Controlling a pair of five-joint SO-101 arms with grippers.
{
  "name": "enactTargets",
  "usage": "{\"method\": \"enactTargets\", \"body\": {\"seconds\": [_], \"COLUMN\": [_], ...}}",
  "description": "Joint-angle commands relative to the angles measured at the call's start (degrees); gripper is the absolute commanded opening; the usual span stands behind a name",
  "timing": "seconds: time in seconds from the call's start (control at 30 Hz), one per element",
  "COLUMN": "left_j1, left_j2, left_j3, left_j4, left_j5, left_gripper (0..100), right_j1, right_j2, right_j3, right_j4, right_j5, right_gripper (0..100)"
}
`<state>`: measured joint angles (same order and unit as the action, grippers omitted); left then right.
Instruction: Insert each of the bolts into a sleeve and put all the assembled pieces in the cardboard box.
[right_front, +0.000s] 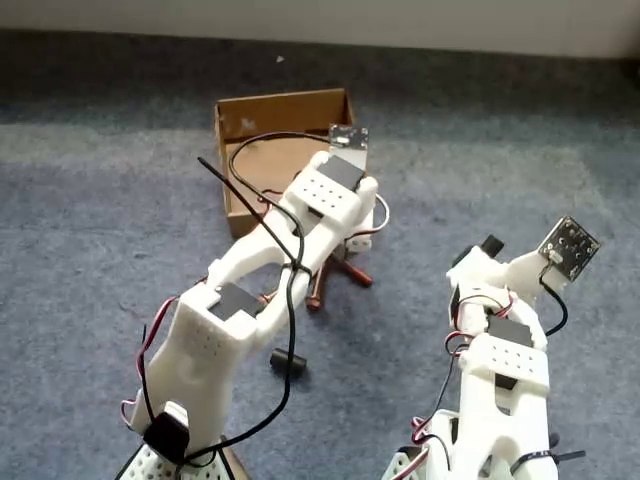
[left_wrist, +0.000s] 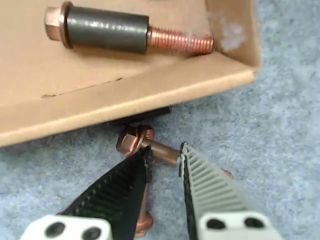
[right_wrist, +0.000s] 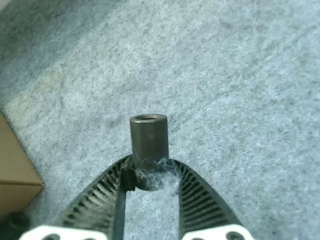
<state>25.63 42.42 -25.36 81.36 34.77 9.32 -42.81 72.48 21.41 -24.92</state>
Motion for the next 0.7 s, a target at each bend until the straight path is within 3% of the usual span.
{"method": "enactTargets", "body": {"seconds": [0.0, 0.33, 0.67], "left_j1": [-0.84, -0.75, -0.75], "left_j2": [1.27, 0.92, -14.73], "left_j3": [-0.40, -0.48, 5.32], "left_j4": [5.98, 10.81, 14.07], "left_j5": [0.26, 0.00, -2.11], "left_gripper": [13, 13, 13], "right_j1": [-0.57, -0.57, -0.66], "right_j2": [-1.98, -1.98, -1.98], "right_j3": [-0.75, -0.75, -0.92], "right_j4": [-1.27, -1.27, -1.27], "right_j5": [-0.09, -0.09, 2.29], "right_gripper": [0.7, 0.9, 0.9]}}
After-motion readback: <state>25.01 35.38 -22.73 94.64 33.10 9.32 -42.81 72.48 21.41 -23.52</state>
